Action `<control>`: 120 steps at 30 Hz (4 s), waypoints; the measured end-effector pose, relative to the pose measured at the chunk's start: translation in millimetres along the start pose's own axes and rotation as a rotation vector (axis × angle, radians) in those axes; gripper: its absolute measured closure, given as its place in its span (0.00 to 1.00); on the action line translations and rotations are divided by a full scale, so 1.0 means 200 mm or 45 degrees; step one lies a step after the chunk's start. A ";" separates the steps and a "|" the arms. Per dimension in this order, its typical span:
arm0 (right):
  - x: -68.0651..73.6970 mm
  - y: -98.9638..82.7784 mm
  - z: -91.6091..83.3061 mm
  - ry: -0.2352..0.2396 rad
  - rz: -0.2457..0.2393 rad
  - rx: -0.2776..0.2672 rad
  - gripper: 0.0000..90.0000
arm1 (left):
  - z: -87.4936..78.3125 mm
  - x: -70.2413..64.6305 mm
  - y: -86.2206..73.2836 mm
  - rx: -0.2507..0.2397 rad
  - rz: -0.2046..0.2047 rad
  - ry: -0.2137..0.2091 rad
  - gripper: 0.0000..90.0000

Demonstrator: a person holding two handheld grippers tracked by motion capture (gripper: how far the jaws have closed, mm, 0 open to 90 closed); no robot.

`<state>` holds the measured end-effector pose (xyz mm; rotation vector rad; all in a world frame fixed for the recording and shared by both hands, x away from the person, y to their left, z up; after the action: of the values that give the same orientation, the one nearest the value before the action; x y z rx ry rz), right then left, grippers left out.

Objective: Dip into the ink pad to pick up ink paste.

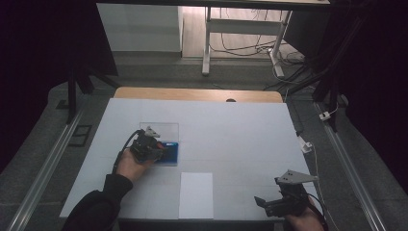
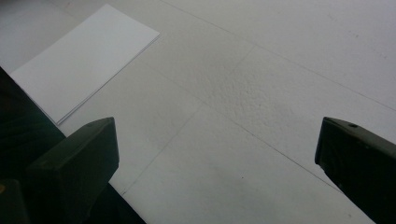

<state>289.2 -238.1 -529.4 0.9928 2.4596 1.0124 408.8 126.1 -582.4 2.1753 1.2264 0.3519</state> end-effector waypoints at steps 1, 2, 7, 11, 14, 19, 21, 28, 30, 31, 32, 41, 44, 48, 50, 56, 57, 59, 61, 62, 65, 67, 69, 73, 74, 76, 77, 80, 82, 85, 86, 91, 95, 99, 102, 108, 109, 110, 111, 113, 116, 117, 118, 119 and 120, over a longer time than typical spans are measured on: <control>0.00 0.00 0.00 -0.001 0.000 0.002 0.00 | 0.00 0.00 0.00 -0.003 -0.006 -0.007 0.65; 0.00 0.00 0.00 -0.001 0.001 0.002 0.00 | 0.00 0.00 0.00 -0.006 -0.012 -0.014 0.65; 0.00 0.00 0.00 0.002 0.003 -0.002 0.00 | -0.01 0.01 0.01 -0.005 -0.018 -0.055 0.65; 0.00 0.00 0.00 0.005 0.007 -0.002 0.00 | -0.03 0.02 0.02 -0.022 -0.003 -0.049 0.65; 0.00 0.00 0.00 0.003 0.004 -0.003 0.00 | -0.08 0.02 0.04 -0.068 -0.020 -0.072 0.65; 0.00 0.00 0.00 0.003 0.004 -0.004 0.00 | -0.11 0.04 0.04 -0.074 -0.016 -0.061 0.65; 0.00 0.00 0.00 0.003 0.002 -0.005 0.00 | -0.11 0.06 0.03 -0.066 -0.027 -0.053 0.65; 0.00 0.00 0.00 0.004 0.001 -0.004 0.00 | -0.11 0.09 0.00 -0.042 -0.043 -0.055 0.65; 0.00 0.00 0.00 0.004 0.001 -0.005 0.00 | -0.10 0.08 -0.01 -0.029 -0.039 -0.061 0.65; 0.00 0.00 0.00 0.004 0.000 -0.004 0.00 | -0.10 0.08 -0.02 -0.029 -0.040 -0.067 0.65; 0.00 0.00 0.00 0.002 -0.001 -0.003 0.00 | -0.09 0.08 -0.02 -0.025 -0.037 -0.065 0.65; 0.00 0.00 0.00 0.003 0.000 -0.003 0.00 | -0.06 0.07 -0.05 0.006 -0.008 -0.042 0.65; 0.00 0.00 0.00 0.003 0.000 -0.002 0.00 | -0.06 0.07 -0.05 0.014 -0.004 -0.022 0.65; 0.00 0.00 0.00 0.001 -0.005 -0.001 0.00 | -0.06 0.07 -0.06 -0.012 -0.045 -0.047 0.65; 0.00 0.00 0.00 0.001 -0.005 0.000 0.00 | -0.06 0.08 -0.07 -0.015 -0.060 -0.066 0.65; 0.01 0.00 0.00 0.001 -0.009 0.010 0.00 | -0.06 0.07 -0.08 -0.015 -0.051 -0.031 0.65; 0.01 0.00 0.00 -0.001 -0.013 0.013 0.00 | -0.06 0.06 -0.08 -0.010 -0.041 -0.019 0.65; 0.01 0.00 0.00 -0.001 -0.011 0.015 0.00 | -0.06 0.06 -0.08 -0.002 -0.035 -0.002 0.65; 0.01 0.00 0.01 0.000 -0.011 0.015 0.00 | -0.06 0.06 -0.08 0.005 -0.033 0.000 0.65; 0.01 0.00 0.01 0.001 -0.011 0.016 0.00 | -0.06 0.06 -0.08 0.008 -0.034 -0.002 0.65; 0.01 0.00 0.01 0.001 -0.011 0.017 0.00 | -0.06 0.07 -0.07 0.011 -0.066 -0.040 0.65; 0.01 0.00 0.01 0.001 -0.013 0.017 0.00 | -0.06 0.08 -0.07 0.011 -0.090 -0.071 0.65; 0.01 0.00 0.01 0.001 -0.010 0.018 0.00 | -0.06 0.08 -0.07 0.012 -0.101 -0.079 0.65; 0.00 0.00 0.01 0.004 -0.012 0.019 0.00 | -0.05 0.07 -0.07 0.031 -0.065 -0.029 0.65; 0.00 0.00 0.01 0.005 -0.011 0.020 0.00 | -0.05 0.06 -0.07 0.036 -0.053 -0.009 0.65; 0.00 0.00 0.01 0.007 -0.014 0.022 0.00 | -0.05 0.06 -0.06 0.044 -0.032 0.020 0.65; 0.00 0.00 0.02 0.009 -0.013 0.023 0.00 | -0.05 0.06 -0.06 0.044 -0.032 0.020 0.65; 0.00 0.00 0.02 0.014 -0.019 0.020 0.00 | -0.05 0.07 -0.06 0.042 -0.078 -0.031 0.65; 0.01 0.00 0.02 0.015 -0.021 0.020 0.00 | -0.05 0.08 -0.06 0.032 -0.103 -0.063 0.65; 0.00 0.01 0.02 0.016 -0.014 0.015 0.00 | -0.05 0.08 -0.06 0.032 -0.102 -0.057 0.65; 0.00 0.01 0.02 0.015 -0.013 0.016 0.00 | -0.05 0.07 -0.06 0.031 -0.096 -0.050 0.65; 0.01 0.00 0.02 0.010 -0.019 0.018 0.00 | -0.05 0.07 -0.06 0.033 -0.079 -0.047 0.65; 0.00 0.00 0.01 0.010 -0.002 0.010 0.00 | -0.05 0.08 -0.05 0.020 -0.079 -0.051 0.65; 0.00 0.00 0.01 0.006 -0.008 0.012 0.00 | -0.05 0.08 -0.05 0.008 -0.083 -0.066 0.65; 0.00 0.00 0.01 0.005 -0.010 0.012 0.00 | -0.06 0.08 -0.05 0.004 -0.078 -0.073 0.65; 0.00 0.00 0.01 0.007 -0.009 0.011 0.00 | -0.09 0.07 -0.01 -0.053 -0.065 -0.078 0.65; 0.00 0.00 0.00 0.008 -0.009 0.010 0.00 | -0.10 0.07 -0.01 -0.056 -0.061 -0.073 0.65; 0.00 0.00 0.00 0.008 -0.006 0.009 0.00 | -0.10 0.07 -0.01 -0.051 -0.056 -0.073 0.65; 0.00 0.00 0.00 0.007 -0.005 0.009 0.00 | -0.10 0.07 -0.01 -0.050 -0.053 -0.077 0.65; 0.00 0.00 0.00 0.007 -0.008 0.009 0.00 | -0.11 0.06 -0.02 -0.048 -0.049 -0.078 0.65; 0.01 0.00 0.00 0.007 -0.006 0.009 0.00 | -0.13 0.06 -0.01 -0.066 -0.046 -0.090 0.65; 0.00 0.00 0.00 0.007 -0.007 0.008 0.00 | -0.14 0.06 0.00 -0.072 -0.049 -0.089 0.65; 0.00 0.00 0.00 0.007 -0.007 0.009 0.00 | -0.14 0.05 0.00 -0.075 -0.050 -0.091 0.65; 0.00 0.00 0.00 0.008 -0.007 0.008 0.00 | -0.15 0.05 0.00 -0.079 -0.049 -0.096 0.65; 0.00 0.00 0.00 0.008 -0.007 0.008 0.00 | -0.15 0.05 0.00 -0.084 -0.053 -0.100 0.65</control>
<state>288.5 -237.5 -530.0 0.9856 2.4710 1.0078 398.6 146.2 -559.2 2.0850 1.1981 0.2828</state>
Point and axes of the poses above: each handheld gripper's, and its own axes: z roughly forward along the jaws, y roughly out of its top, x roughly to its left, the point moved 10 cm from there along z, roughly forward along the jaws, and after that the axes turned 5 degrees about -z, right-handed, at the moved point
